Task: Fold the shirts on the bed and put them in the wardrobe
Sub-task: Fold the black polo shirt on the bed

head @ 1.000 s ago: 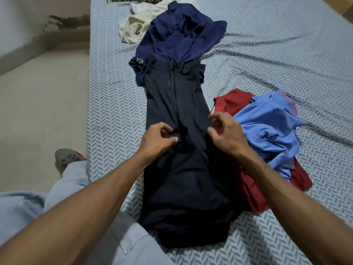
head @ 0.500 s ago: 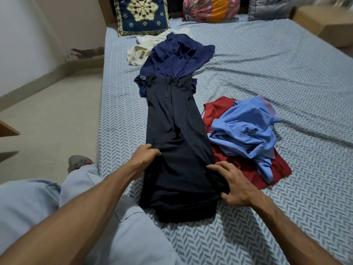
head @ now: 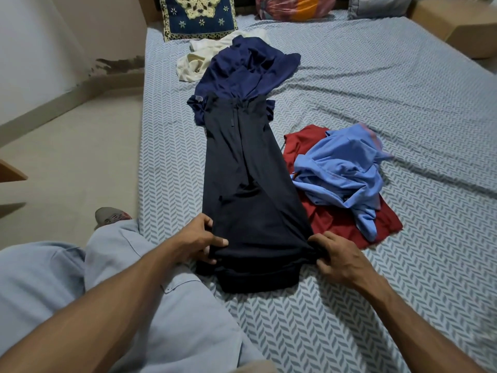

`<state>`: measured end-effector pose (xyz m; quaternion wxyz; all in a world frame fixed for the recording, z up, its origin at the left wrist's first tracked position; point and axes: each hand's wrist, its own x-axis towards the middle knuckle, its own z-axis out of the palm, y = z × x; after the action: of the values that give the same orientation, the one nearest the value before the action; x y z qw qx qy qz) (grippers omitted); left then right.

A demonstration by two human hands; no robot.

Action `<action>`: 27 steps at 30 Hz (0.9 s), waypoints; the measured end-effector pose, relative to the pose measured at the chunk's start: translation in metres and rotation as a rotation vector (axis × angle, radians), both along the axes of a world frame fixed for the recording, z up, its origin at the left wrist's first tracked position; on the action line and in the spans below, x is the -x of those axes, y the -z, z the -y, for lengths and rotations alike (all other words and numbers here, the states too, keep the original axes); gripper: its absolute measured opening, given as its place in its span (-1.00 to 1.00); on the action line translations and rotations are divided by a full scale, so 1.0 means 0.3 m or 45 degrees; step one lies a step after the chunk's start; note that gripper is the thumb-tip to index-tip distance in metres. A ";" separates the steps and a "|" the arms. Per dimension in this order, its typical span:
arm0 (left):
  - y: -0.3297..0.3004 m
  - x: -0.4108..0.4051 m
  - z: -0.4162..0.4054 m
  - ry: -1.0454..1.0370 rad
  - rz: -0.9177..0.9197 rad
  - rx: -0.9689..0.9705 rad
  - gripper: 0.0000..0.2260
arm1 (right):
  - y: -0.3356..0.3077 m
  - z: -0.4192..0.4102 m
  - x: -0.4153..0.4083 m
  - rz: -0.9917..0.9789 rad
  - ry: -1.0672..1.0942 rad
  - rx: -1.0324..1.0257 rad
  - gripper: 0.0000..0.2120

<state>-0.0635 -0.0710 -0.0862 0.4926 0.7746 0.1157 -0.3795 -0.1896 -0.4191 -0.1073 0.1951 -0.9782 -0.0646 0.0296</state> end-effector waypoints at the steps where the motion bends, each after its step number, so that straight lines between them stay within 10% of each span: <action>1: -0.004 -0.014 -0.008 0.074 0.057 -0.066 -0.60 | -0.017 -0.004 -0.011 -0.030 0.014 0.037 -0.61; 10: 0.034 -0.412 -0.028 -0.045 0.657 -0.295 -0.79 | -0.157 -0.111 -0.630 0.109 0.350 -0.306 -0.87; 21: 0.118 -1.102 0.089 -0.285 1.036 -0.066 -0.84 | 0.032 -0.064 -1.613 -0.073 0.858 -1.181 -0.57; 27: 0.146 -1.364 0.112 -0.374 0.906 -0.124 -0.67 | 0.050 -0.033 -1.766 -0.263 0.774 -1.157 -0.64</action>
<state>0.3458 -0.1045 -0.1301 0.5137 0.8555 0.0650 -0.0067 0.3403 -0.4091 -0.1222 0.6024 -0.7623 0.2338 0.0369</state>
